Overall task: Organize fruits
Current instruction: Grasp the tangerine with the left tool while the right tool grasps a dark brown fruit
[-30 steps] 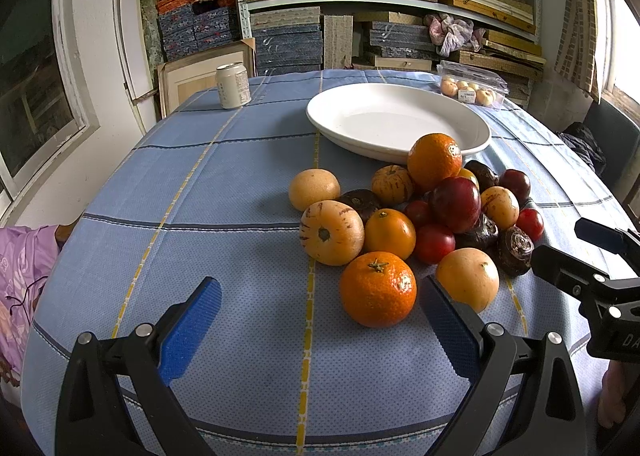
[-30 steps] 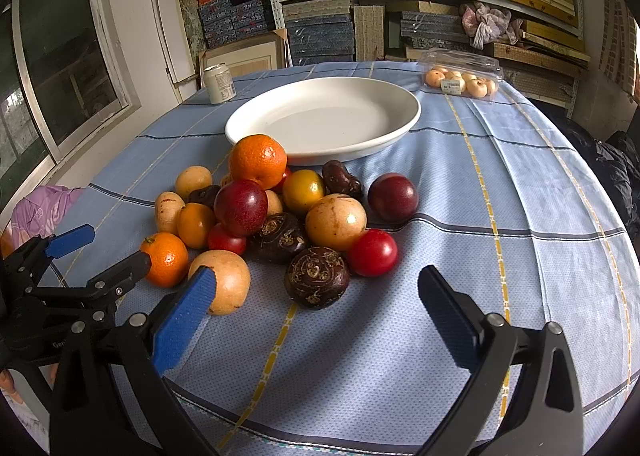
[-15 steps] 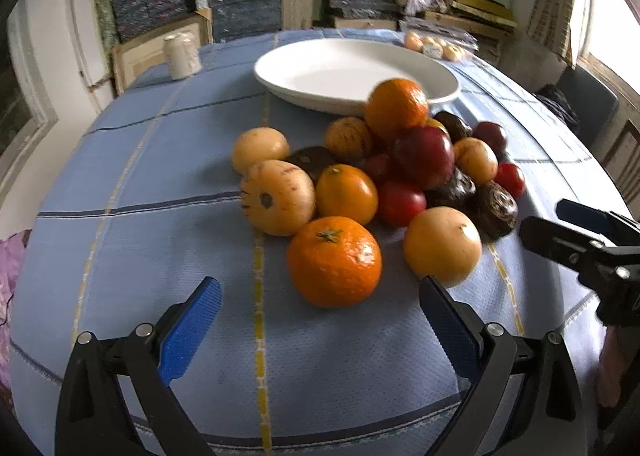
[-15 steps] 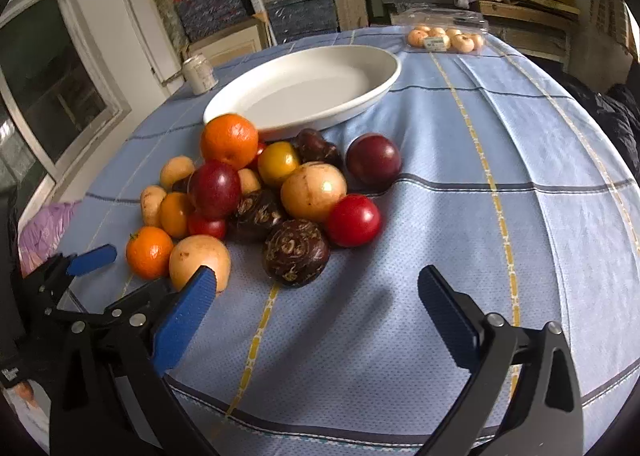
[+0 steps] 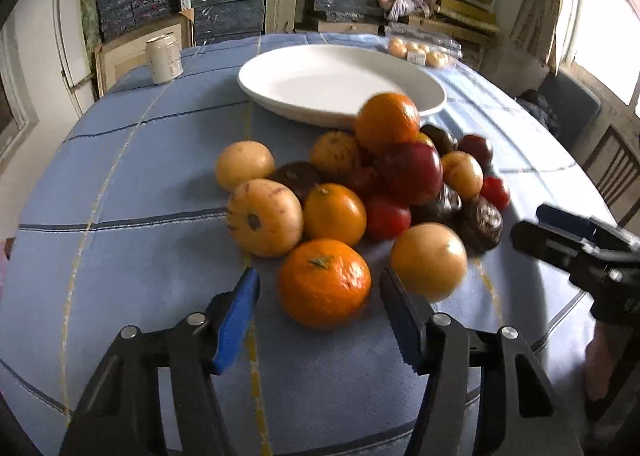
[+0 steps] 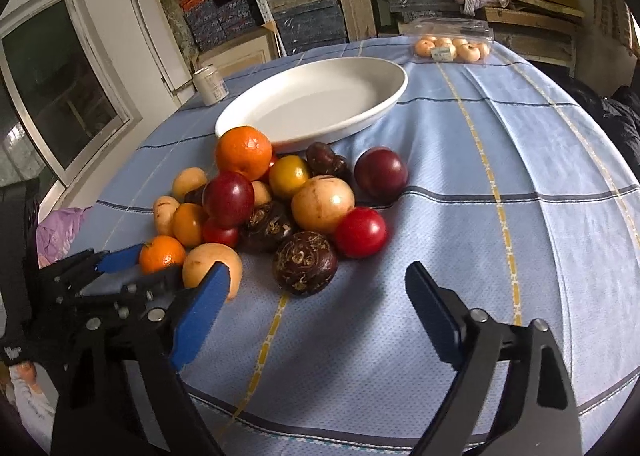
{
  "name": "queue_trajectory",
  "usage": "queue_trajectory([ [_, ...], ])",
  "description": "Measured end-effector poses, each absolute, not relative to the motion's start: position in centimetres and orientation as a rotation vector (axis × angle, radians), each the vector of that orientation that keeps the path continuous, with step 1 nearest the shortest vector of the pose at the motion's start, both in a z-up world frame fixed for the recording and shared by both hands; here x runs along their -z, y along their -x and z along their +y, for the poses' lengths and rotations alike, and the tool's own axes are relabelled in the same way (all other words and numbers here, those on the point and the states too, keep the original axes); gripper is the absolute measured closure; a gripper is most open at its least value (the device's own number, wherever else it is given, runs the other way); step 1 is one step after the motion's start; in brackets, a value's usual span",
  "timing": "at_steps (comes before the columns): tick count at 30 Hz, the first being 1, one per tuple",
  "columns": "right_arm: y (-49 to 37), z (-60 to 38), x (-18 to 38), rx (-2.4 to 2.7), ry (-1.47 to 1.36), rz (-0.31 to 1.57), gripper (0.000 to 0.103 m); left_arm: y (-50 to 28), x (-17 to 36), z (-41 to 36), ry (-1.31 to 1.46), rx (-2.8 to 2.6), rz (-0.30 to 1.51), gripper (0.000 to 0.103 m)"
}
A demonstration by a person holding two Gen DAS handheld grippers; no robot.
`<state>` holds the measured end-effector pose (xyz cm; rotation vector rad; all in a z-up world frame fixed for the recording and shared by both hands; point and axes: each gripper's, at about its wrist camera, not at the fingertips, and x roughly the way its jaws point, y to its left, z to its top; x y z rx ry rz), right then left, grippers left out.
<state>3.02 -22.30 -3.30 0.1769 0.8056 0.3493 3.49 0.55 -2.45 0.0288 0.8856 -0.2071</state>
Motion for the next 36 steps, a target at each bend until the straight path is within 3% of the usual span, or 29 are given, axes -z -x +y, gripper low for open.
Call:
queue_trajectory([
  [5,-3.1,-22.3,3.4,-0.35,-0.177,0.81,0.017,-3.8,3.2,-0.3,-0.054,0.239,0.918,0.042],
  [7,-3.2,-22.1,3.4,-0.353,-0.173,0.816,0.022,-4.3,3.2,-0.2,-0.03,0.243,0.922,0.043],
  [9,-3.2,-22.0,3.6,-0.359,-0.168,0.823,0.028,-4.8,3.3,0.3,0.004,0.241,0.929,0.056],
  [13,-3.3,-21.8,3.9,-0.369,-0.167,0.836,0.037,-4.8,3.2,0.7,0.03,0.238,0.922,0.056],
  [36,-5.7,-18.9,5.2,-0.344,-0.034,0.881,0.06,-4.4,2.9,1.7,0.084,0.209,0.917,0.057],
])
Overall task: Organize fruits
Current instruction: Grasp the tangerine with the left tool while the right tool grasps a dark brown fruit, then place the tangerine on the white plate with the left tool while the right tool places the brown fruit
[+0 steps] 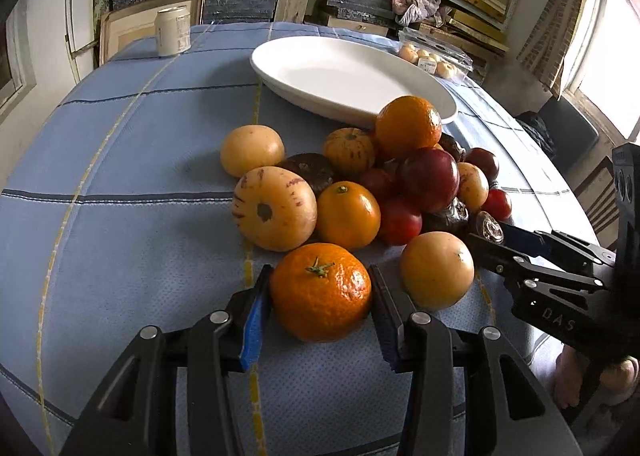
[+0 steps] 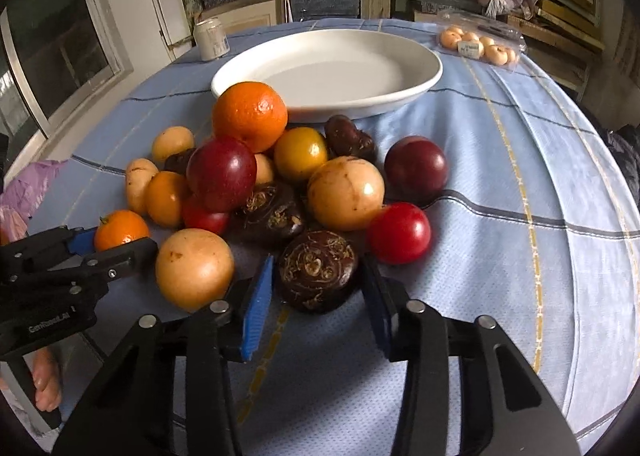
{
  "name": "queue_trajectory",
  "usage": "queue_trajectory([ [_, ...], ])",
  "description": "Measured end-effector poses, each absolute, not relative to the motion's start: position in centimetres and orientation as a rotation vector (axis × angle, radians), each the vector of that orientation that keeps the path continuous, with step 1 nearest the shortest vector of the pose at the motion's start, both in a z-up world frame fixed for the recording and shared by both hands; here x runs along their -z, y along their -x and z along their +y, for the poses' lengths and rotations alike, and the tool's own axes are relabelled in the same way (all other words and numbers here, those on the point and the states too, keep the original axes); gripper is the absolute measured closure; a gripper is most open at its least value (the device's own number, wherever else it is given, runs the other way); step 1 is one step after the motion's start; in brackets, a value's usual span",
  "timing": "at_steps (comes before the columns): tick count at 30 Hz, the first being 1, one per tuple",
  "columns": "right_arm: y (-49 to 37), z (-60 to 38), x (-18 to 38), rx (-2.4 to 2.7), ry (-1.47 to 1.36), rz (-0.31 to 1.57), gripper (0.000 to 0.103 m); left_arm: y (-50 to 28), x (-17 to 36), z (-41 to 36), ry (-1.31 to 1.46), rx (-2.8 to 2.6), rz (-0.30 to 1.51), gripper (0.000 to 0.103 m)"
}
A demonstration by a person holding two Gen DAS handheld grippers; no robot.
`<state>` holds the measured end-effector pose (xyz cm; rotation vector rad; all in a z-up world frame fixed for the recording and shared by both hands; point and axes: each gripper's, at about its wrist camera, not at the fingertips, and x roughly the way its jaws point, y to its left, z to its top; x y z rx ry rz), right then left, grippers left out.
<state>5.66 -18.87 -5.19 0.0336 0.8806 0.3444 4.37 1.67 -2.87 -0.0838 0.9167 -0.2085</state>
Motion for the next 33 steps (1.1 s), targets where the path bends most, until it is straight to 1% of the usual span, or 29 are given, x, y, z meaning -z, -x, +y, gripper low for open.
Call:
queue_trajectory([
  [6,-4.1,-20.5,3.5,-0.383,-0.094,0.802,0.061,-3.0,1.3,1.5,0.078,0.213,0.827,0.057],
  [9,-3.6,-21.4,1.9,-0.377,-0.095,0.774,0.061,-3.0,0.0,1.7,0.087,0.207,0.829,0.057],
  [13,-6.1,-22.0,-1.8,-0.356,-0.098,0.723,0.061,-5.9,-4.1,2.0,0.081,0.162,0.809,0.057],
  [17,-11.2,-21.0,-3.8,-0.344,-0.129,0.723,0.061,-10.3,-6.3,1.1,0.058,0.138,0.793,0.057],
  [22,-17.7,-19.2,-1.9,-0.333,-0.166,0.806,0.061,-16.9,-4.1,0.0,0.083,0.122,0.868,0.057],
  [26,-20.0,-18.9,-0.7,-0.327,-0.173,0.825,0.061,-19.6,-2.2,0.2,0.125,0.138,0.92,0.057],
  [30,-20.7,-19.4,-0.2,-0.304,-0.162,0.821,0.059,-20.3,-1.9,-0.2,0.089,0.139,0.909,0.056],
  [32,-20.9,-19.7,0.2,-0.305,-0.166,0.828,0.052,-20.4,-1.9,-0.6,0.074,0.149,0.901,0.055],
  [33,-21.1,-19.8,0.3,-0.304,-0.174,0.829,0.051,-20.4,-2.0,-0.6,0.075,0.158,0.893,0.049],
])
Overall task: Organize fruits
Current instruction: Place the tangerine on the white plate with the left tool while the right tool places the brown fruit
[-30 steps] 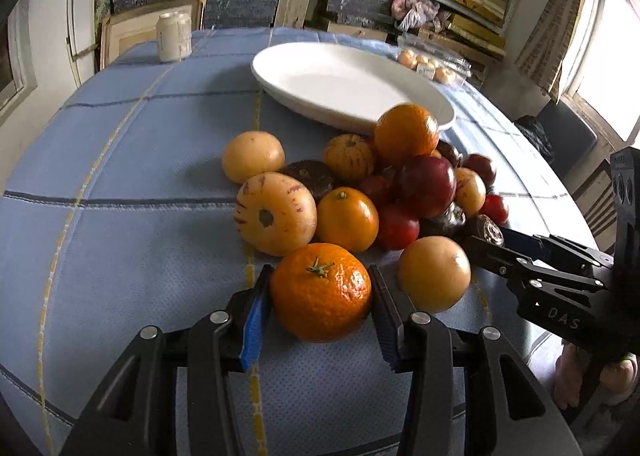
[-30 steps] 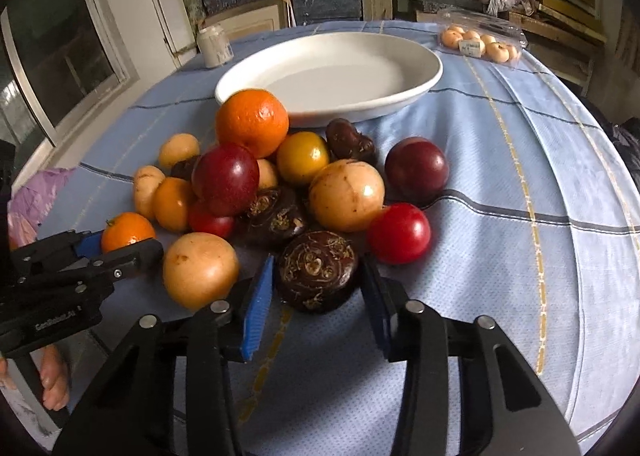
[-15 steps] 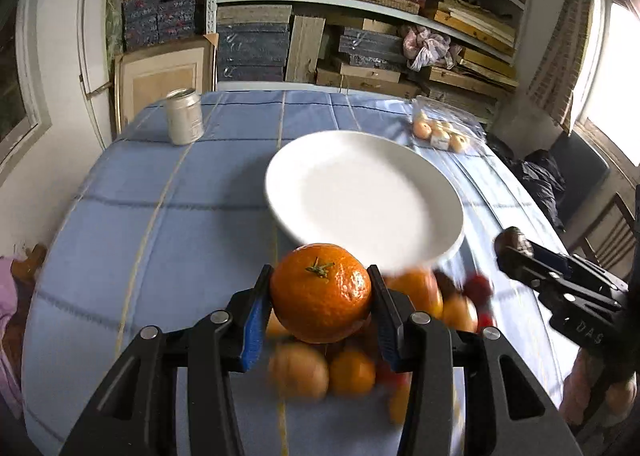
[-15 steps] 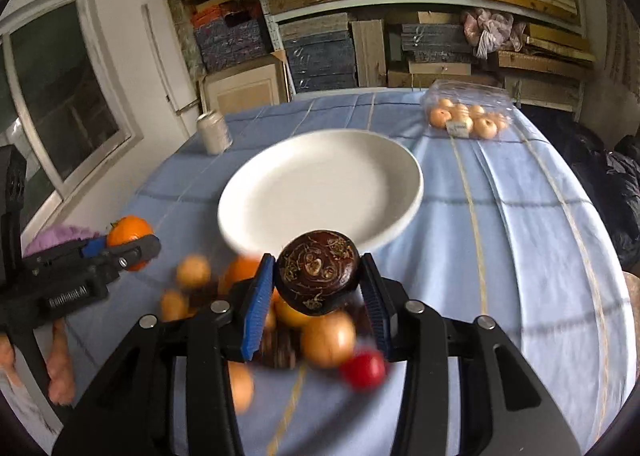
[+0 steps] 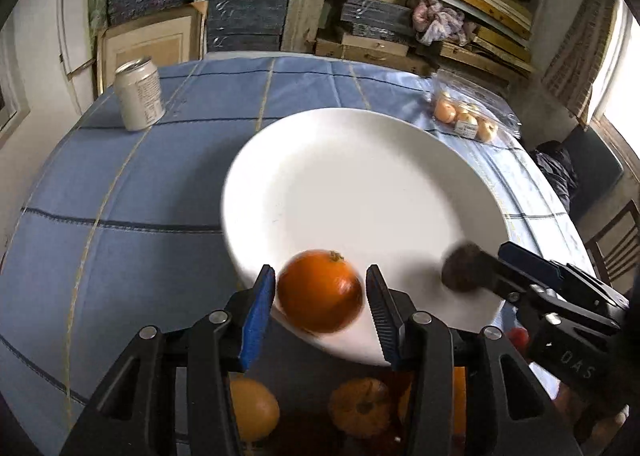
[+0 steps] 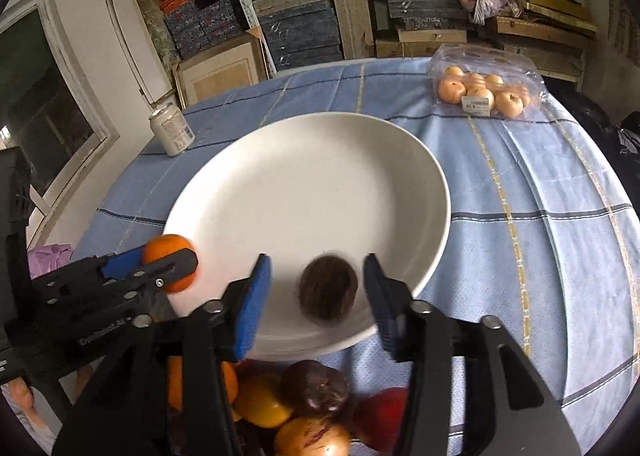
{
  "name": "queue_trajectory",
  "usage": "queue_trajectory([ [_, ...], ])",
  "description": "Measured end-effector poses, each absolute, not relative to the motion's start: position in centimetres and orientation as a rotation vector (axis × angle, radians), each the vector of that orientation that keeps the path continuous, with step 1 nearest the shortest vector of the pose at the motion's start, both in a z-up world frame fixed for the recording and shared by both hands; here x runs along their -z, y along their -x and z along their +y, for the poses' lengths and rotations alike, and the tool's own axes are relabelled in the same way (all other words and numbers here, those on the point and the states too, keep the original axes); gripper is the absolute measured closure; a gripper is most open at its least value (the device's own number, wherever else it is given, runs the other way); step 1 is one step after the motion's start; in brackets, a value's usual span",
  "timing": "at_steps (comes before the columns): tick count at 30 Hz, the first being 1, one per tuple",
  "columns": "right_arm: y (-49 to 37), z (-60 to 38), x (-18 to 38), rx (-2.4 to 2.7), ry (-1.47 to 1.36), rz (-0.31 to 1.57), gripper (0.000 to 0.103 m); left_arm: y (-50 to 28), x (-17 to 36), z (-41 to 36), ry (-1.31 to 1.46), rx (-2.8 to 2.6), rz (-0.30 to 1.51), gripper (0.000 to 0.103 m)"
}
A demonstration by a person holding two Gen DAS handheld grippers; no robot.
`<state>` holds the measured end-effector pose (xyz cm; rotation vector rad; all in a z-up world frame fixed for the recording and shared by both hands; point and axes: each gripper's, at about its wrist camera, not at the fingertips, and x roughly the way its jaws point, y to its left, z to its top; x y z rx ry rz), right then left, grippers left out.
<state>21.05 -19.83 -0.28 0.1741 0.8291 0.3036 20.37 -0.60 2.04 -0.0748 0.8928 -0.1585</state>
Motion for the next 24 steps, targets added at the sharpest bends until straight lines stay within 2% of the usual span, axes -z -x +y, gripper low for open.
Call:
queue_trajectory([
  [2,-20.8,-20.1,0.2,-0.307,-0.177,0.827,0.051,-20.0,-2.6,-0.5,0.077,0.159,0.862,0.043],
  [10,-16.5,-22.6,-2.0,-0.278,-0.191,0.71,0.051,-16.5,-4.8,3.0,0.171,0.134,0.787,0.043],
  [14,-12.4,-24.3,-1.9,-0.268,-0.214,0.662,0.05,-12.2,-3.9,6.0,0.231,0.075,0.78,0.042],
  [18,-7.2,-24.9,-0.1,-0.284,-0.175,0.66,0.041,-7.3,-1.5,7.7,0.259,0.027,0.796,0.038],
  [24,-3.5,-23.7,2.1,-0.313,-0.086,0.711,0.039,-4.3,-0.1,5.9,0.15,0.047,0.823,0.038],
])
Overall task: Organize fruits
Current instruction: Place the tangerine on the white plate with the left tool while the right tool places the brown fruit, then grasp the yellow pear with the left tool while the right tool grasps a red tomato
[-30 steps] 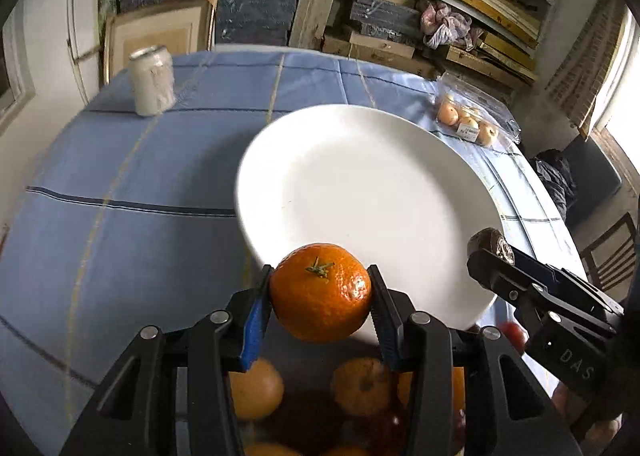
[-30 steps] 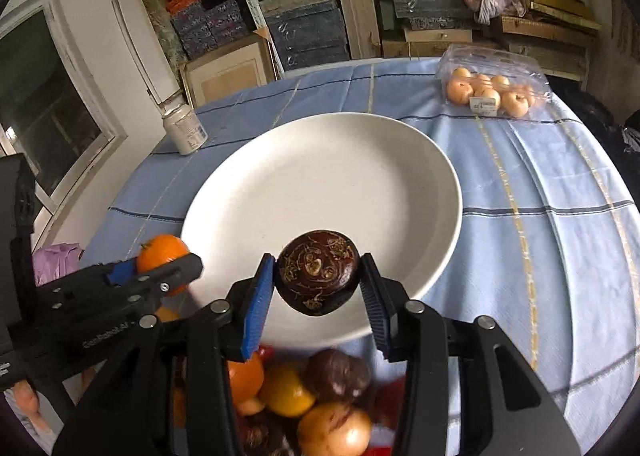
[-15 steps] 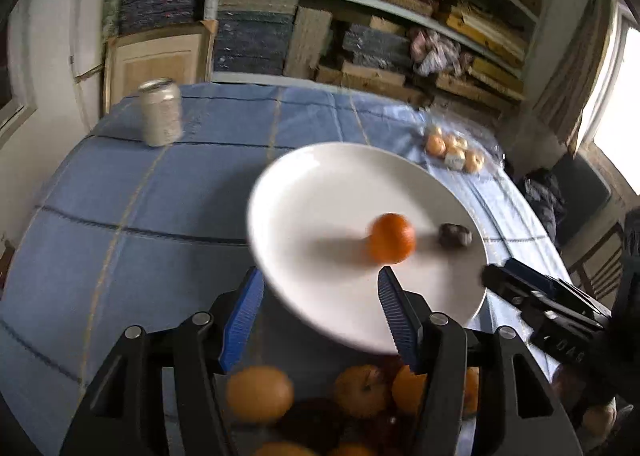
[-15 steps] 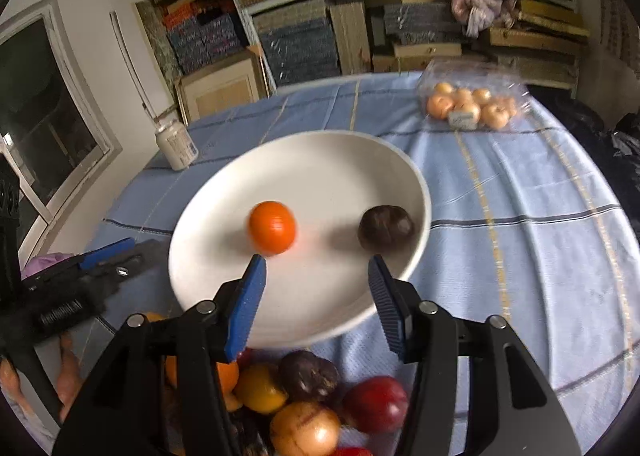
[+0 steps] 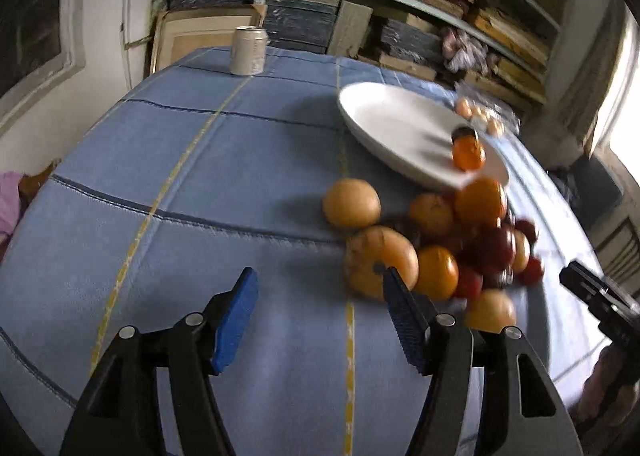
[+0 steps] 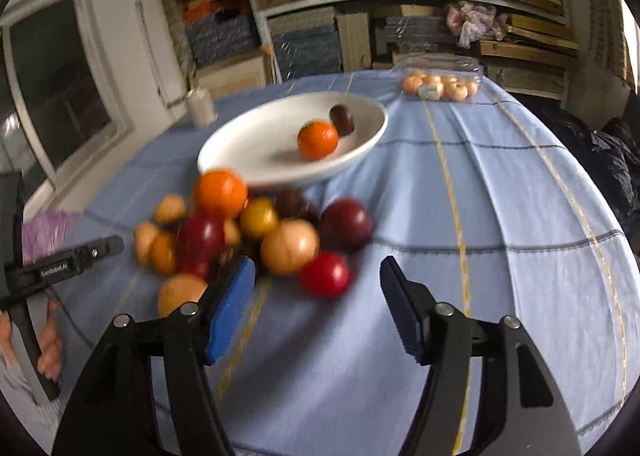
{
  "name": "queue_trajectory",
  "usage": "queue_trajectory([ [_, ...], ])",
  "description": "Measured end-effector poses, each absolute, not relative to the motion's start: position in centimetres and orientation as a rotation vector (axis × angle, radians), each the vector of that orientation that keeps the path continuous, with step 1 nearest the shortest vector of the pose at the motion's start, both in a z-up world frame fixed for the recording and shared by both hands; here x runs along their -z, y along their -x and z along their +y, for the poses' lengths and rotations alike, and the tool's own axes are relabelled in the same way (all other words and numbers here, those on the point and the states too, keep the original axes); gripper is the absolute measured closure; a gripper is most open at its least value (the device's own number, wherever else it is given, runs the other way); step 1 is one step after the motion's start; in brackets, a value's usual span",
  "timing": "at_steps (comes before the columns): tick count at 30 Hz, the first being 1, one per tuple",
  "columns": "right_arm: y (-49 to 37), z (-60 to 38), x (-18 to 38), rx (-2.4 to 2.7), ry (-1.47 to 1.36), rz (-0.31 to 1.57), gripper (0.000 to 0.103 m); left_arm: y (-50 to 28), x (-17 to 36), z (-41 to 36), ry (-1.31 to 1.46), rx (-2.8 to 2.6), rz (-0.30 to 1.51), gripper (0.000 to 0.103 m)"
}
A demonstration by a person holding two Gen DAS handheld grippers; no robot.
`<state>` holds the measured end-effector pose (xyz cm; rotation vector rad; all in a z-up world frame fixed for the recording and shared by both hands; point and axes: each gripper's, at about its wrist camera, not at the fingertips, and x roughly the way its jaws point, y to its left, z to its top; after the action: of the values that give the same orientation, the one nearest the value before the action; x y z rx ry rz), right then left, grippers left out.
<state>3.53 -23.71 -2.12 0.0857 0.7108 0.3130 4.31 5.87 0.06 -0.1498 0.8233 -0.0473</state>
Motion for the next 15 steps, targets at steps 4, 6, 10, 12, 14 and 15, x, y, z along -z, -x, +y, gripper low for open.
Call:
queue_trajectory([
  [4,-3.4,-23.9,2.2,-0.313,-0.097,0.711,0.039,-4.2,0.5,5.1,0.105,0.059,0.826,0.038],
  [6,-3.6,-24.1,2.3,-0.309,-0.109,0.721,0.038,-4.3,0.8,4.7,0.092,0.062,0.834,0.038],
  [10,-3.8,-24.2,2.2,-0.31,-0.117,0.718,0.031,-4.6,0.8,4.0,0.053,0.05,0.819,0.038],
  [12,-3.8,-24.1,2.1,-0.309,-0.11,0.714,0.029,-4.8,0.8,3.7,0.028,0.05,0.81,0.036],
  [14,-3.7,-23.8,2.2,-0.312,-0.101,0.717,0.028,-5.1,0.7,3.3,0.015,0.056,0.803,0.033],
  [15,-3.7,-23.8,2.2,-0.313,-0.099,0.717,0.028,-5.4,0.7,3.2,0.009,0.057,0.803,0.031],
])
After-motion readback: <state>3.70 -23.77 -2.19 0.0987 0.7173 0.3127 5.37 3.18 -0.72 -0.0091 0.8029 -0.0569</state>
